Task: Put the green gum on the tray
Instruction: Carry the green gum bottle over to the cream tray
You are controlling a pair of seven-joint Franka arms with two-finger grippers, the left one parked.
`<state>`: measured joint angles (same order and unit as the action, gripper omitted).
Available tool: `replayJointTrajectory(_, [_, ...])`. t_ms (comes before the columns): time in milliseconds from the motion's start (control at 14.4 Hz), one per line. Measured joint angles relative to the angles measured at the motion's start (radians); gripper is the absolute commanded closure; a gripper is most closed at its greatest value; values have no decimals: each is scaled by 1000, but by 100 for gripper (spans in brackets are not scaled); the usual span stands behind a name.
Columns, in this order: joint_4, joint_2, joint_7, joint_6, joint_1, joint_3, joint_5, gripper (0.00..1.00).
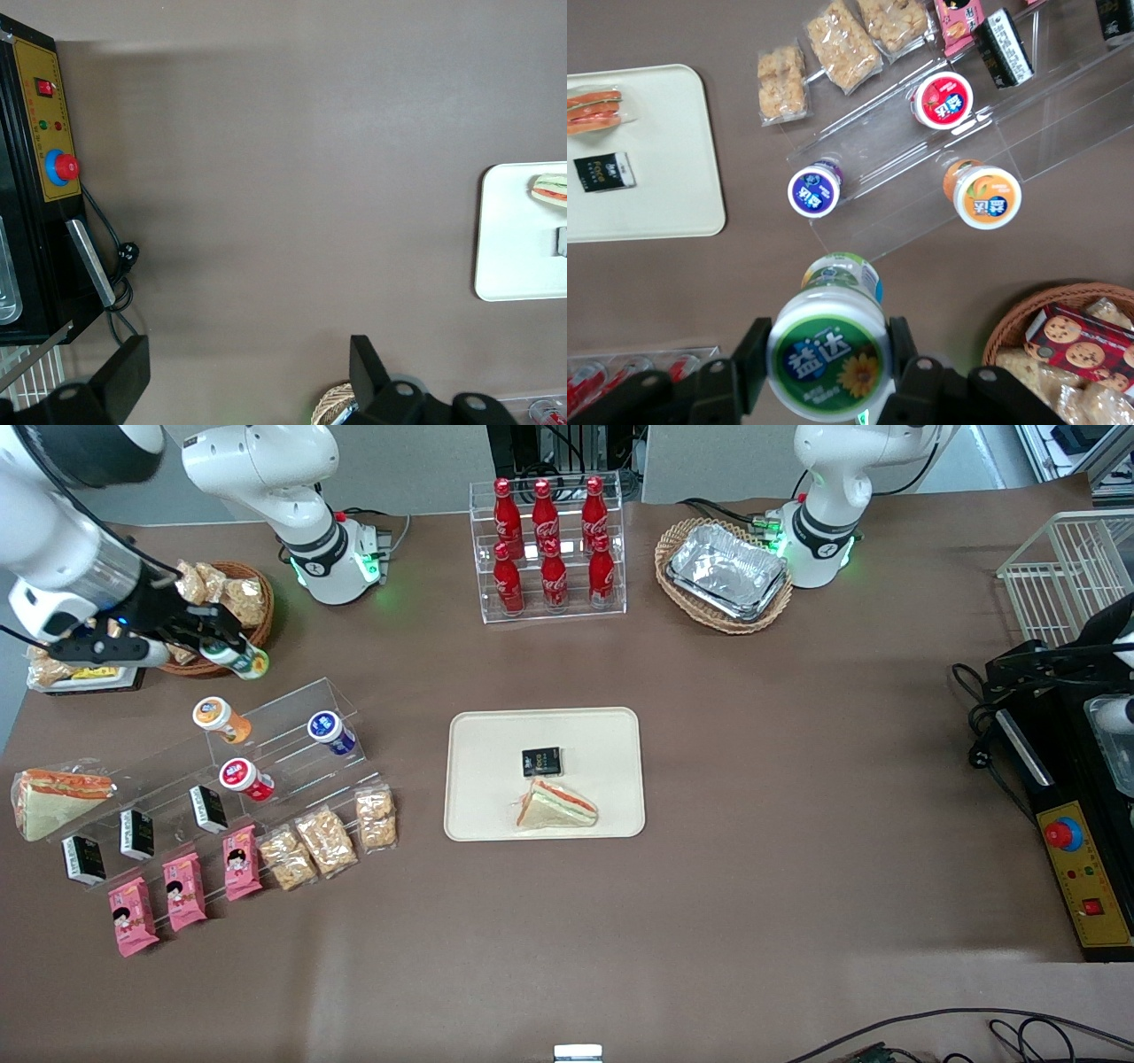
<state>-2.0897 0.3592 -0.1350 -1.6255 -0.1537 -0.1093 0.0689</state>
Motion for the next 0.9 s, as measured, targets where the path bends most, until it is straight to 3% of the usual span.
replayJointTrajectory(208, [97,-32,0,80,0,2,2,67])
replayJointTrajectory(415, [113,-60,-28,77,-4,23,47,66])
replayJointTrajectory(900, [113,-200,-371,-126,-28,295,61,66])
